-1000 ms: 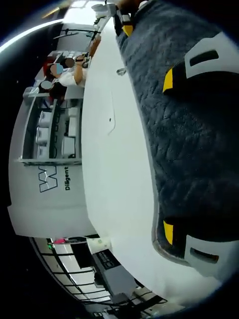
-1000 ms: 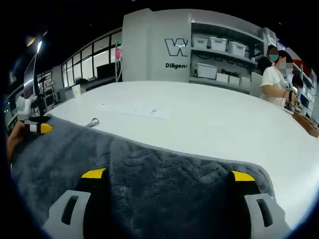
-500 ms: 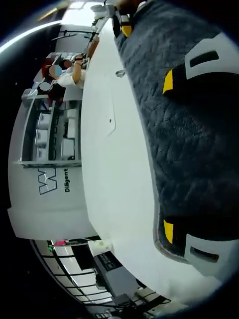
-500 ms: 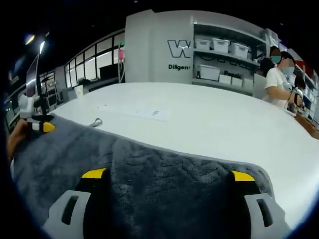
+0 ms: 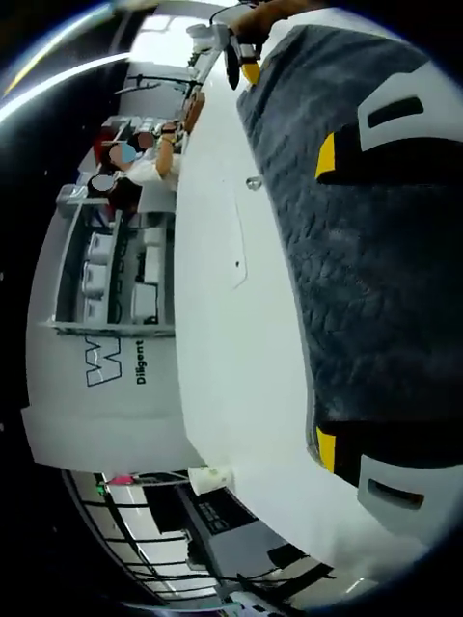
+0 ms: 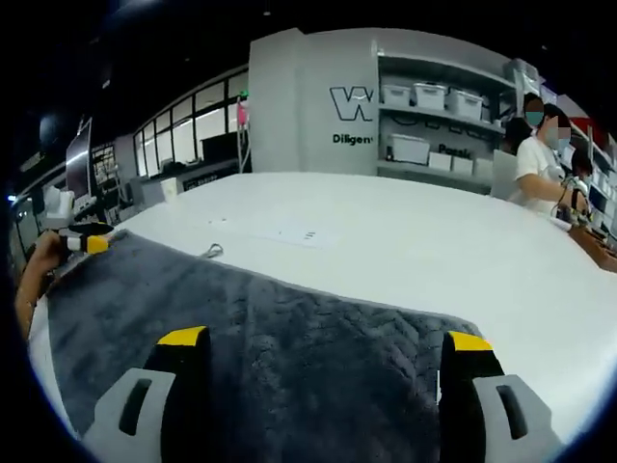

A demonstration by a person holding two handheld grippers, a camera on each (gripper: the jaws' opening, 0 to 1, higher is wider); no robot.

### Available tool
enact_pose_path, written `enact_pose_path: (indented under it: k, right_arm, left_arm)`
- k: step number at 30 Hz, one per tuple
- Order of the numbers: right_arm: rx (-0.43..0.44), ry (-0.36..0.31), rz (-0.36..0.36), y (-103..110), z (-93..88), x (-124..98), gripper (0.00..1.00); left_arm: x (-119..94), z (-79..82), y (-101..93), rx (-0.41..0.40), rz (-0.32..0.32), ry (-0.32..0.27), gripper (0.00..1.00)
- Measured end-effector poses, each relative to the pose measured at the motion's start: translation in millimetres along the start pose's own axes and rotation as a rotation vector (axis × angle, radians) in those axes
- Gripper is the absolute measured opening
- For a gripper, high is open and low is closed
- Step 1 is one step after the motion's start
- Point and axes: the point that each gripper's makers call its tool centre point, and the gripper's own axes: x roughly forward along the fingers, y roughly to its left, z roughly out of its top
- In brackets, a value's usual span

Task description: Open the folded towel by lifting each exposed corner and separating the folded layers until the towel lies flat within the target outline without major curled edges

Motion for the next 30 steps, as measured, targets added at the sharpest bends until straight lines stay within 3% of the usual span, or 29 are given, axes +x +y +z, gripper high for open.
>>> enact_pose_path:
  k: [10, 19, 24, 30]
  right_arm:
    - [-0.021, 0.007, 0.065, 10.4, -14.0, -51.2, 1.0]
    - [-0.076, 0.023, 0.094, 24.9, -37.4, -94.4, 1.0]
    - [-0.097, 0.03, 0.105, 30.3, -48.4, -105.9, 1.0]
    - [-0.114, 0.048, 0.124, 26.2, -58.3, -109.3, 1.0]
  left_arm:
    - [-47.2, -7.7, -11.8, -0.023, -0.065, -0.009, 1.0]
    - [-98.4, -21.4, -22.9, 0.027, -0.094, -0.011, 1.0]
    - [-115.9, -33.8, -26.3, 0.069, -0.091, 0.008, 1.0]
    - [-136.8, -51.1, -29.6, 0.043, -0.103, 0.011, 1.0]
